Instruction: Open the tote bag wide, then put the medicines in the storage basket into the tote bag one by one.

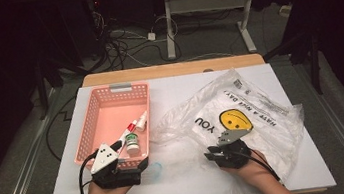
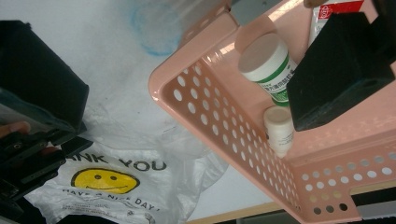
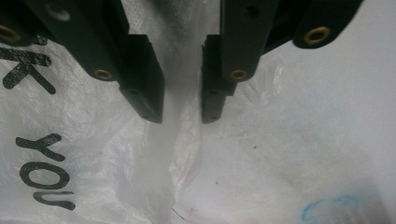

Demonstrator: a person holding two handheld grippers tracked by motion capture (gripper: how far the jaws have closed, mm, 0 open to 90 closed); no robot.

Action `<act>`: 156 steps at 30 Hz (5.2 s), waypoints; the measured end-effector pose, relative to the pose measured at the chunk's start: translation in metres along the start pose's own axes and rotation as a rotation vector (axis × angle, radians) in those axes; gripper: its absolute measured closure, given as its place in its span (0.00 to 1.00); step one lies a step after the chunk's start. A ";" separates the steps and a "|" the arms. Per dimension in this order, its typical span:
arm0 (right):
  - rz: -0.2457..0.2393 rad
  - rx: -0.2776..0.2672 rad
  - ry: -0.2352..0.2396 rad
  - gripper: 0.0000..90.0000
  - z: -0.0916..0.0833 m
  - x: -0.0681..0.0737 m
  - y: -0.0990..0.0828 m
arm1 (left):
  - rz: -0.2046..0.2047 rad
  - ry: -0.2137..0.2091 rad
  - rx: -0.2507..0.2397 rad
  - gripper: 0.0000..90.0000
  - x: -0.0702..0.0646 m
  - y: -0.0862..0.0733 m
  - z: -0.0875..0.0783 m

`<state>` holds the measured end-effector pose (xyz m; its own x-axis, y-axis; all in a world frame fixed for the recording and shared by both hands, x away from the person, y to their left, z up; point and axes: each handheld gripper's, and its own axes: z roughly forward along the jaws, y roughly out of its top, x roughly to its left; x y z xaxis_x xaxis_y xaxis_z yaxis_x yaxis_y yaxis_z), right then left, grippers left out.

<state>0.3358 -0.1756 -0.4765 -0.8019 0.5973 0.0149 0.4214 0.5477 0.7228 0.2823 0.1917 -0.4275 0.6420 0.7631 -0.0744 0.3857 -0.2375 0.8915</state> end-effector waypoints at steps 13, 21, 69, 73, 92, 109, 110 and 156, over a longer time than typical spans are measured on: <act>0.002 -0.005 -0.027 1.00 -0.001 -0.003 -0.003 | -0.006 0.005 0.013 0.00 0.001 0.000 0.001; 0.035 -0.054 -0.026 1.00 -0.010 -0.002 0.001 | 0.029 0.040 0.015 0.00 0.000 0.001 0.000; 0.059 -0.379 -0.103 1.00 -0.069 -0.023 0.032 | -0.019 0.021 -0.007 0.00 0.010 0.001 -0.002; 0.051 -0.395 -0.107 1.00 -0.072 -0.022 0.034 | -0.035 0.033 -0.006 0.00 0.016 0.000 -0.005; 0.054 -0.462 -0.114 1.00 -0.086 -0.029 0.037 | -0.087 0.081 0.000 0.00 0.039 -0.002 -0.015; 0.043 -0.452 -0.109 1.00 -0.086 -0.028 0.036 | -0.117 0.129 0.025 0.00 0.057 0.000 -0.022; 0.047 -0.452 -0.101 1.00 -0.086 -0.029 0.036 | -0.119 0.130 0.023 0.00 0.058 0.001 -0.022; 0.045 -0.442 -0.072 1.00 -0.075 -0.032 0.040 | -0.138 0.081 0.207 0.03 0.113 0.061 0.044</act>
<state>0.3466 -0.2169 -0.3964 -0.7487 0.6627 0.0156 0.2208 0.2271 0.9485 0.4082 0.2371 -0.4014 0.5219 0.8405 -0.1456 0.5990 -0.2396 0.7641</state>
